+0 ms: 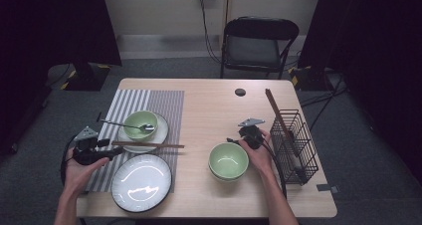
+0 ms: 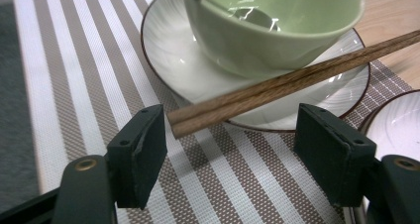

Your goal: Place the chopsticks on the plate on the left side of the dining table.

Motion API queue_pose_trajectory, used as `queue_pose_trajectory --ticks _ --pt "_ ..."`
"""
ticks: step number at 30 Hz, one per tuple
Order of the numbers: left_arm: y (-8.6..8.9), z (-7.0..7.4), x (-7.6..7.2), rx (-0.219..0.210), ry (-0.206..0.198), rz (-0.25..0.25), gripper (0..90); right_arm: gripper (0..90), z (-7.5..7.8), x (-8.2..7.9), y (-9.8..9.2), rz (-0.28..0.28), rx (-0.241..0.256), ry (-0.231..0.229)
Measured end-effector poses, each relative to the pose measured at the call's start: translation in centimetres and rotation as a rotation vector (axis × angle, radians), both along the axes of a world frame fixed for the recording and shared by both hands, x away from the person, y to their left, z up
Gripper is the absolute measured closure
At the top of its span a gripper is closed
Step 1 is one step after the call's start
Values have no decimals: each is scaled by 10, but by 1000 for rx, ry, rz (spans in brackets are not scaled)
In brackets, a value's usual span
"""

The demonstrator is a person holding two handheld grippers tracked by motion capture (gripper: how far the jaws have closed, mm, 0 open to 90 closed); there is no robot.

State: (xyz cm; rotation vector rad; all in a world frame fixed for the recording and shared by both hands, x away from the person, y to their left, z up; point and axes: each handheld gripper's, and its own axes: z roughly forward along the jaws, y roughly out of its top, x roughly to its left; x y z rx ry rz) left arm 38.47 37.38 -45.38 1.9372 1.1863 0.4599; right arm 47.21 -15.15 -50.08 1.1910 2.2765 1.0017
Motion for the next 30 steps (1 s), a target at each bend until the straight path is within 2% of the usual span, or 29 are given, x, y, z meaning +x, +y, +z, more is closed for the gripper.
queue_pose_trajectory --ticks 3,5,6,9,12,16,19,21,22,26,27,29,30 --pt "2 9 -6 3 -12 9 270 187 0 0 0 0 0 0" --pt "7 13 -9 -15 -6 23 264 187 0 0 0 0 0 0" --pt "9 14 -12 -7 -1 34 264 188 0 0 0 0 0 0" --pt "16 15 -19 -25 8 31 263 188 0 0 0 0 0 0" --pt "21 13 -28 7 11 56 256 187 0 0 0 0 0 0" --pt "22 1 -35 10 29 81 252 188 0 0 0 0 0 0" --pt "23 -12 -31 23 58 103 252 187 0 0 0 0 0 0" --pt "21 -19 -29 43 58 134 252 187 0 0 0 0 0 0" --pt "20 -22 -28 35 61 132 252 187 0 0 0 0 0 0" --pt "17 -35 -23 74 84 165 221 187 0 0 0 0 0 0" --pt "14 -37 -23 102 92 155 221 187 0 0 0 0 0 0" --pt "9 -42 -24 134 76 128 218 187 0 0 0 0 0 0" --pt "8 -43 -24 131 73 142 212 187 0 0 0 0 0 0"
